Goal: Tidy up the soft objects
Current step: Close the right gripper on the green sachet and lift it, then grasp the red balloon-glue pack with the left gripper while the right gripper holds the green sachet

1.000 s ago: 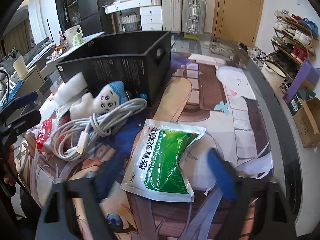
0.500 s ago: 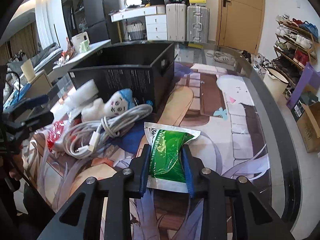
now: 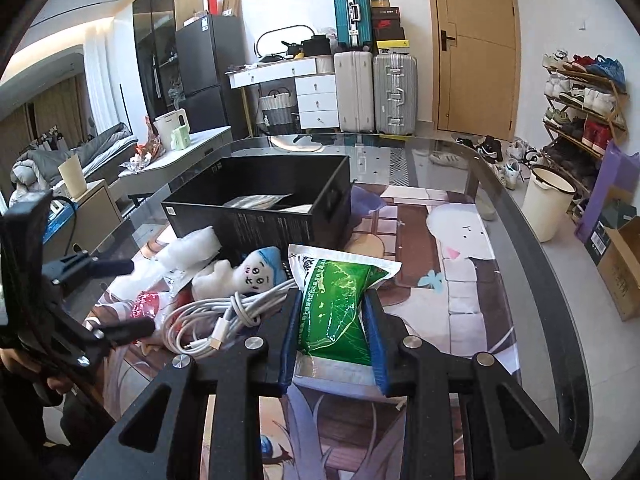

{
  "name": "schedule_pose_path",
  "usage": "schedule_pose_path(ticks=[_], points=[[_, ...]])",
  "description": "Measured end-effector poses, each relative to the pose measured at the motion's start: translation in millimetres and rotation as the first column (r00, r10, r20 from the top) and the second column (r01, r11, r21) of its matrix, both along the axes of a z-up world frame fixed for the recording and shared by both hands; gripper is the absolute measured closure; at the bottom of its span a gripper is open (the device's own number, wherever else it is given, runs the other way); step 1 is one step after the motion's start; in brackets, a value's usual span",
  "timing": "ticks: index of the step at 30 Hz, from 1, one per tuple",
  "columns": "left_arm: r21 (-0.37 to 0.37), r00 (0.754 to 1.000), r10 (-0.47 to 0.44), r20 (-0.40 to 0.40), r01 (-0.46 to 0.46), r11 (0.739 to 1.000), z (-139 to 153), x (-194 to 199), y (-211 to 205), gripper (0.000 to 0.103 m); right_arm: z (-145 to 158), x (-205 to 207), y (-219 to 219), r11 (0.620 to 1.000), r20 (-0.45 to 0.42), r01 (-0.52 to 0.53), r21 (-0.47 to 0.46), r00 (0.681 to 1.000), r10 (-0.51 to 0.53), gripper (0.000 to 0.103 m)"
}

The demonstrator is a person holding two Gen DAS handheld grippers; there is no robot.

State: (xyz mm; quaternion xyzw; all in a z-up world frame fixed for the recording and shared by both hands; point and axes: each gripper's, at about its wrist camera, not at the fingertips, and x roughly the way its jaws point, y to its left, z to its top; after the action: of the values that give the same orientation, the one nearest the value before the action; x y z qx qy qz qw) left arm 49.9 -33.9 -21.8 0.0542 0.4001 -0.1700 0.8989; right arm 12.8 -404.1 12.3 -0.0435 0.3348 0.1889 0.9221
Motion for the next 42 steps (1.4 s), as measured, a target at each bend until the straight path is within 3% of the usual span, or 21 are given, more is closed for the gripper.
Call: schedule_pose_path(ticks=[14,19,24,30,34,42], points=[[0.002,0.999,0.011,-0.046,-0.011,1.000,-5.8,-1.2,10.0,0.005,-6.9,3.7,11.7,0.999,-0.020,-0.052,-0.017,0.998,0.052,0.073],[-0.036,0.997,-0.001,-0.078,-0.002,0.999,-2.2,1.0,1.8,0.005,-6.7,4.0,15.5,0.998,-0.019,-0.062,-0.021,0.998,0.062,0.073],[-0.081,0.991,0.041,-0.130,-0.052,0.995,-5.0,8.1,-1.7,0.005,-6.0,4.0,18.0,0.998,-0.021,-0.067,-0.022,0.998,0.066,0.073],[0.017,0.991,0.083,-0.101,-0.082,0.996,-9.0,7.0,-18.9,0.006,-6.2,3.7,19.0,0.997,-0.025,-0.068,-0.025,0.997,0.067,0.073],[0.035,0.995,0.073,-0.066,-0.071,0.997,-8.7,0.2,-23.1,0.019,-6.9,4.3,19.4,0.997,-0.028,-0.066,-0.033,0.998,0.065,0.073],[-0.073,0.997,0.010,-0.072,-0.016,0.997,-2.7,-11.3,-5.7,0.063,-5.1,3.6,19.0,0.997,-0.022,-0.065,-0.033,0.998,0.064,0.073]])
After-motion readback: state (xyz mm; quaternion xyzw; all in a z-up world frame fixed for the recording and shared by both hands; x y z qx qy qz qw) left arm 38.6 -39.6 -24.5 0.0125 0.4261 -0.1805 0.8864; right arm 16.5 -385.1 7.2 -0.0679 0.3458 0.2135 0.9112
